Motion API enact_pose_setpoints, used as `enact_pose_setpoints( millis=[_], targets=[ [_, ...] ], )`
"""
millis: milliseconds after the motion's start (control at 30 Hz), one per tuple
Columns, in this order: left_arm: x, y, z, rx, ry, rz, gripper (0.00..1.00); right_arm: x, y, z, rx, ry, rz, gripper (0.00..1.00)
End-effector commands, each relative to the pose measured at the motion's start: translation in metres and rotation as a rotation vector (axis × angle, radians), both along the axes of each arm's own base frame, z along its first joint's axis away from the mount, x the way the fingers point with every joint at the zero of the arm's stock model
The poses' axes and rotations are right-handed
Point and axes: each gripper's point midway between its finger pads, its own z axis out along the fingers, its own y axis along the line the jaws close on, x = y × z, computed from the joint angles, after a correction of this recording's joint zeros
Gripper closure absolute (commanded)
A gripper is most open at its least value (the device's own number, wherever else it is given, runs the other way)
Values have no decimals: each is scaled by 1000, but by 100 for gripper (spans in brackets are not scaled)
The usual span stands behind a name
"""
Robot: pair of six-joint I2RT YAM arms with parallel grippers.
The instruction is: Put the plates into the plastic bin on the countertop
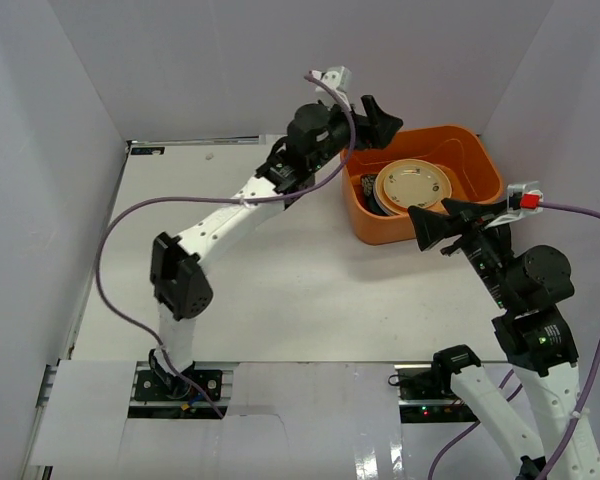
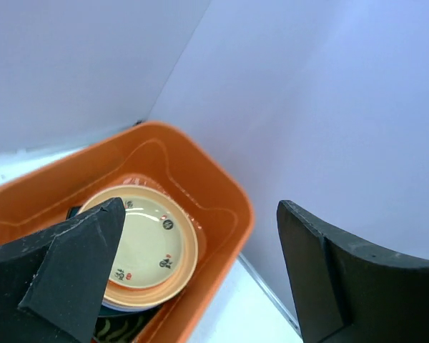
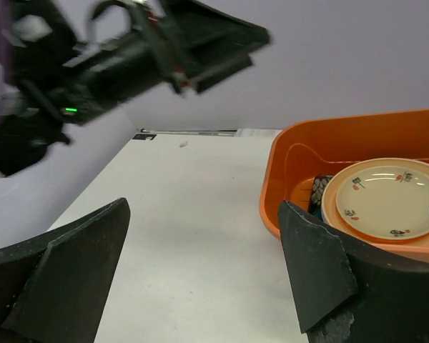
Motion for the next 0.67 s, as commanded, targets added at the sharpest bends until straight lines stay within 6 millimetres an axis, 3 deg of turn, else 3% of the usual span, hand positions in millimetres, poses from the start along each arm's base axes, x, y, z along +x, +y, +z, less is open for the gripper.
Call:
enact_pose_setpoints(
  millis=[0, 33, 100, 233, 300, 333, 400, 433, 467, 533, 633],
  targets=[
    [-61, 53, 97, -28, -214, -35, 2, -1, -15, 17, -44, -63, -73, 10],
    [-66, 60, 70, 21, -169, -34, 2, 0, -15, 14, -57, -59, -73, 10],
    [-82, 81, 58, 54, -132, -13, 2, 1, -16, 5, -90, -38, -78, 10],
    [-153, 149, 15, 98, -64, -27, 2, 0, -14, -16, -113, 7, -62, 10],
    [-171, 173, -2, 114, -39, -2, 2, -7, -12, -15, -97, -16, -43, 10],
    [-190, 193, -18, 137, -16, -3, 2, -6, -10, -22, -96, -10, -33, 10],
    [-200, 216, -31, 162, 7, 49, 2, -7, -9, -26, -60, 2, -28, 10],
    [-215, 232, -30, 158, 1, 59, 2, -7, -9, -29, -50, 7, -29, 10],
    [-219, 239, -46, 184, 19, 68, 2, -7, -10, -30, -40, 13, -36, 10],
    [-228, 252, -56, 201, 29, 81, 2, -5, -10, -31, -13, 33, -45, 10],
    [-235, 270, -57, 203, 23, 129, 2, -4, -12, -21, 10, 17, -58, 10]
  ],
)
